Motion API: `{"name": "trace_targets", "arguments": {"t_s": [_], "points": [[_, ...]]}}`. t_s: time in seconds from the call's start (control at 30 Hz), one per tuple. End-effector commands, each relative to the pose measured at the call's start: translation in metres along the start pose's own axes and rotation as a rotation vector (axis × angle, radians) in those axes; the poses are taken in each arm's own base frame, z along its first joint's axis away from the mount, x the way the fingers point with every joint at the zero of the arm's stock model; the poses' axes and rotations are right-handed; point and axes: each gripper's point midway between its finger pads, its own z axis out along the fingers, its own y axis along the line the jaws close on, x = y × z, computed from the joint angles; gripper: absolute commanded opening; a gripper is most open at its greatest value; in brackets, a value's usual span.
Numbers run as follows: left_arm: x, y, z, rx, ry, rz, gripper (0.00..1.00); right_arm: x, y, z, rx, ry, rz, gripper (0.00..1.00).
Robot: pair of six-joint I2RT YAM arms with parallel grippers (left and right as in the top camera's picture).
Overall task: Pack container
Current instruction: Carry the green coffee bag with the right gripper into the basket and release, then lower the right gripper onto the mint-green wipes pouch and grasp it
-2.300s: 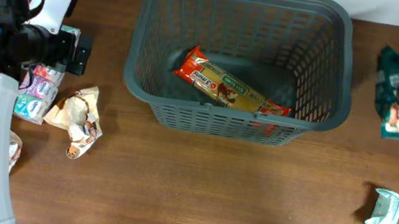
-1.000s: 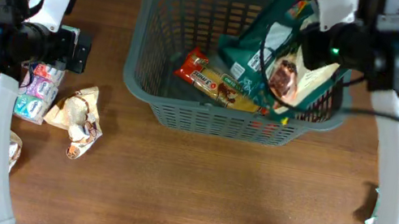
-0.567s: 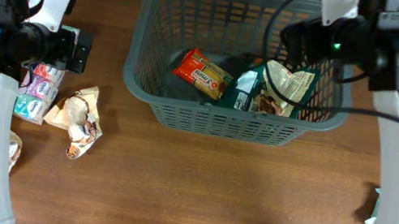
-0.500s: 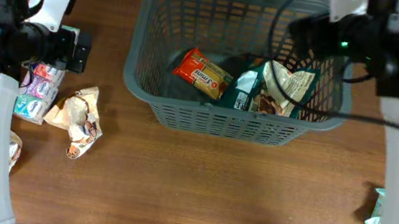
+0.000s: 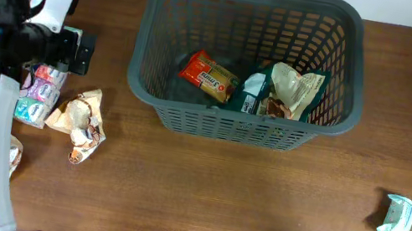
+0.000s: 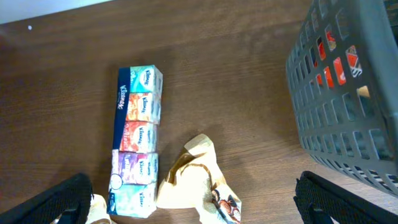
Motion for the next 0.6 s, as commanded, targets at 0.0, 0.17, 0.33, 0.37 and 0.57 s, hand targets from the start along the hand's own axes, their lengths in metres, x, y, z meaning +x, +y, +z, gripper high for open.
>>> {"name": "trace_targets", "arguments": {"t_s": [0.0,0.17,0.33,0.37,0.57], "points": [[0.002,0.001,0.011,0.016,0.024,0.001,0.99,0.023,-0.027,0.054,0.040,0.178,0.164,0.99],[0.004,0.001,0.017,0.021,0.039,-0.001,0.99,0.071,-0.080,0.120,0.221,0.384,0.381,0.99],[0.004,0.001,0.019,0.022,0.042,-0.001,0.99,0.171,-0.093,0.160,0.421,0.689,0.835,0.99],[0.004,0.001,0.019,0.022,0.042,-0.001,0.99,0.190,-0.088,0.164,0.437,0.750,0.893,0.99],[0.004,0.001,0.019,0.023,0.043,-0.002,0.99,0.256,-0.040,0.193,0.367,0.898,0.840,0.99]]}}
